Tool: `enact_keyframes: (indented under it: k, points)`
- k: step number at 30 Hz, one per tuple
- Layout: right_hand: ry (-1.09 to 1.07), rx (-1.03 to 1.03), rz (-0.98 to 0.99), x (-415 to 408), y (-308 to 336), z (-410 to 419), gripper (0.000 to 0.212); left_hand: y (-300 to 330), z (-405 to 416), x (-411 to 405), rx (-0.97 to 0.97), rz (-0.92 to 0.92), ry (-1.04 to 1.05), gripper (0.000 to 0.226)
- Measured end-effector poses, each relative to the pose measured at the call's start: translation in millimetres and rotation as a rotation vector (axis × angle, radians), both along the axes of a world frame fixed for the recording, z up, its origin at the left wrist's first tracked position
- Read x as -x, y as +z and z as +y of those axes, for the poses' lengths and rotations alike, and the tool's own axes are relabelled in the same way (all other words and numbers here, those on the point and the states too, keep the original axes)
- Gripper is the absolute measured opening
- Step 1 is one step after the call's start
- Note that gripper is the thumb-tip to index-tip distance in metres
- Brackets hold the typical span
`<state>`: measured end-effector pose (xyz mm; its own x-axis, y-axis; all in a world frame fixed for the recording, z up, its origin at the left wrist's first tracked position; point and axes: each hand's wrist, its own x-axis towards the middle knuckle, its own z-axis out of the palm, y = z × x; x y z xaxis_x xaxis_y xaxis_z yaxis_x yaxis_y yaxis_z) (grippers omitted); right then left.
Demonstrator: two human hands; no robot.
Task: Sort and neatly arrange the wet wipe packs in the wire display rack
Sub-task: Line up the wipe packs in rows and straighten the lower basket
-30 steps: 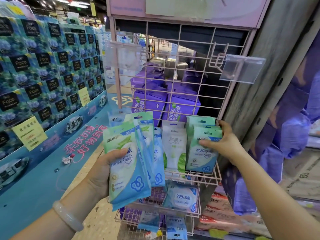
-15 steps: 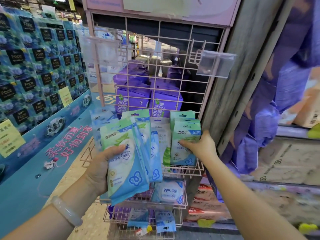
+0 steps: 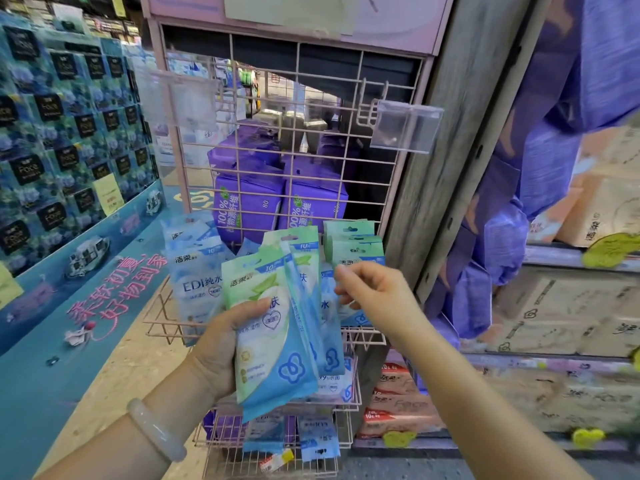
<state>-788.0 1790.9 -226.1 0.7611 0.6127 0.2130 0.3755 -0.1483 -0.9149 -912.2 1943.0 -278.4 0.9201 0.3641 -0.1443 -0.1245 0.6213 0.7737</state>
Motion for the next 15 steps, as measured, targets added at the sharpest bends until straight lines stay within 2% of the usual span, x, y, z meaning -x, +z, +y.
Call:
enact_keyframes:
  k: [3,8,12,15]
  points:
    - [0.026,0.025,-0.022,13.6,-5.4,5.3,0.013,-1.1,-4.5,-0.2,0.013,-0.02,-0.023,0.028]
    - [0.019,0.148,-0.034,32.6,-11.9,9.5,0.03,0.6,-6.0,1.8,-0.001,-0.013,-0.051,0.019]
    - [0.048,0.335,-0.119,45.0,-8.5,11.5,0.059,6.6,-10.6,-0.2,-0.037,0.105,-0.073,0.023]
    - [0.046,0.438,-0.161,41.5,-3.8,15.7,0.057,12.1,-17.3,-5.3,-0.033,0.134,-0.087,0.022]
